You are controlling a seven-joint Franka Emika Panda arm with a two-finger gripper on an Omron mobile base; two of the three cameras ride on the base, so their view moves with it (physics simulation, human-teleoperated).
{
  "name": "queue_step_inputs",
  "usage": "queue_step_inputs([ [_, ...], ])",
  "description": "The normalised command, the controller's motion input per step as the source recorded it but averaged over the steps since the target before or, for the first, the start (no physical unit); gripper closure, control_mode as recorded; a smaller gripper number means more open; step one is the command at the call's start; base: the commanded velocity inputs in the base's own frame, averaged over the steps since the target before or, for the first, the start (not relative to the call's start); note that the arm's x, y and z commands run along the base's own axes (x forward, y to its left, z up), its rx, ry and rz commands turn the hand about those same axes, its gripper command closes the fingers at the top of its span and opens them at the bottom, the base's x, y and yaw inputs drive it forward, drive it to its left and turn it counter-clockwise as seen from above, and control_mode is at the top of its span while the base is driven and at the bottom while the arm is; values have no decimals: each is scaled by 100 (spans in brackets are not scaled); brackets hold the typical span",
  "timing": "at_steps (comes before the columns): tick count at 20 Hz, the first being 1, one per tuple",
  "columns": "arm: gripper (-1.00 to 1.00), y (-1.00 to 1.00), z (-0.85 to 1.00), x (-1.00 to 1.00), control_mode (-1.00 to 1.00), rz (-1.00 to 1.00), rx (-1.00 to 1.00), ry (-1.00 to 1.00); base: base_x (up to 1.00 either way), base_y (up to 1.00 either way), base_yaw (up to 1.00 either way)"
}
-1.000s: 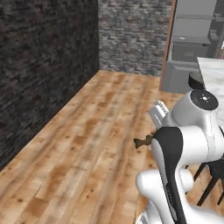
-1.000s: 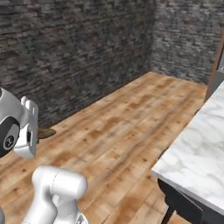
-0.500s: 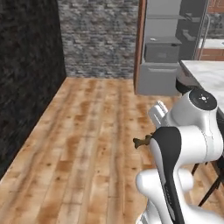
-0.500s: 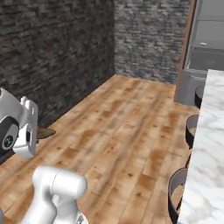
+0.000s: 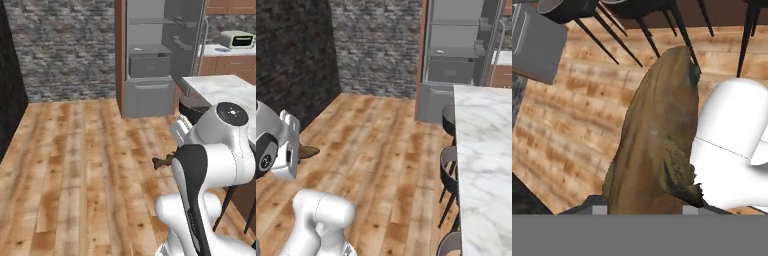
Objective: Place the fish on the counter behind the older fish on the same shelf of the fridge to maintain FIFO order. Close the fridge door when finished.
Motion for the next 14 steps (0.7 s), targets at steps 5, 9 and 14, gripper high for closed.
queue_step_inputs([
  [5,100,0,0,0,100,0,0,0,100,22,-39],
  [9,100,0,0,0,100,0,0,0,100,49,-37],
  [14,100,0,0,0,100,0,0,0,100,54,-35],
])
